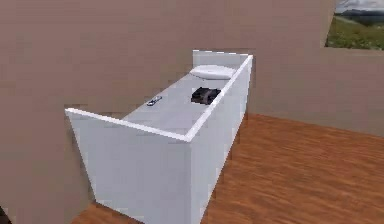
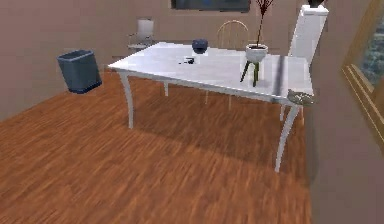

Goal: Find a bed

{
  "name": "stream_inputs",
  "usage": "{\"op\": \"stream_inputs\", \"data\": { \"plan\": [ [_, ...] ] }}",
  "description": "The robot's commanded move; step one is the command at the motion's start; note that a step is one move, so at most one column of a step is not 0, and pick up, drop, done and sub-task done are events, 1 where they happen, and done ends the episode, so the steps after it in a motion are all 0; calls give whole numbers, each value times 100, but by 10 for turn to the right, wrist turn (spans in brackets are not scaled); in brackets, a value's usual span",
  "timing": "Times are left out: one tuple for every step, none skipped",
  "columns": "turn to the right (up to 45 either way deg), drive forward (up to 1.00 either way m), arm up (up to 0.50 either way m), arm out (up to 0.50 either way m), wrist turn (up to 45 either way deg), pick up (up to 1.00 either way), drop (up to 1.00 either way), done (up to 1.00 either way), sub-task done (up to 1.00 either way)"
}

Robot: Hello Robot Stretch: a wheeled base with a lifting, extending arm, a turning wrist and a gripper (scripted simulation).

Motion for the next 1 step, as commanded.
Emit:
{"op": "stream_inputs", "data": {
  "plan": [
    [0,0,0,0,0,0,0,100,0]
  ]
}}
